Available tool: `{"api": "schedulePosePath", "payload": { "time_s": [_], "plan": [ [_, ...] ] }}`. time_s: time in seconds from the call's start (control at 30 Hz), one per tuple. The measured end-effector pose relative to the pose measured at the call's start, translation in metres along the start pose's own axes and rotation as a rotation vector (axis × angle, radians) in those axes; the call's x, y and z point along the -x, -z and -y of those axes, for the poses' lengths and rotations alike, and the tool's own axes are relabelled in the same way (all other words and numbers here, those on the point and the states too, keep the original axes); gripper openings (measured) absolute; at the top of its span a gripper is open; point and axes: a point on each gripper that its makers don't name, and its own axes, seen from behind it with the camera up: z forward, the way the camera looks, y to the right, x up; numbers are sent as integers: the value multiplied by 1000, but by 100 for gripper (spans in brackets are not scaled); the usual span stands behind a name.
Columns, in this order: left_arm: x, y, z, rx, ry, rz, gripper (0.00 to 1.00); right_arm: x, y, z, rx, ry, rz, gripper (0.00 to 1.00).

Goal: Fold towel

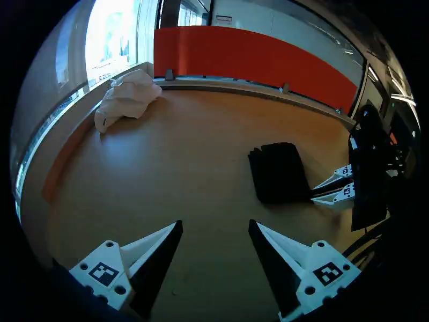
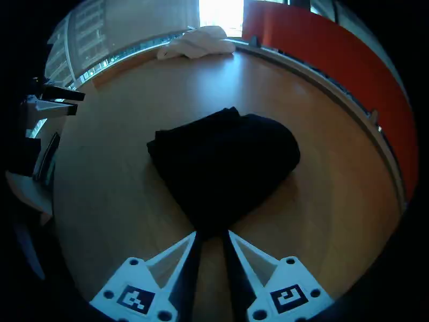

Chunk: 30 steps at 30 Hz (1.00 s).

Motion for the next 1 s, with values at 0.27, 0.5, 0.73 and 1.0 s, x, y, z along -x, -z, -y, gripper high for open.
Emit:
{"api": "schedulePosePath", "payload": {
  "time_s": [0.27, 0.5, 0.73, 1.0],
  "plan": [
    [1, -1, 0, 1, 0, 3, 91, -2, 1, 3, -3, 2, -13, 8],
    [0, -1, 0, 3, 0, 0, 91, -8, 5, 2, 12, 15, -28, 5],
    [-3, -1, -2, 8, -2, -5, 91, -32, 18, -2, 25, 28, -75, 5],
    [-14, 2, -5, 20, -10, -29, 91, -78, 46, -14, 58, 54, -149, 5]
  ]
}}
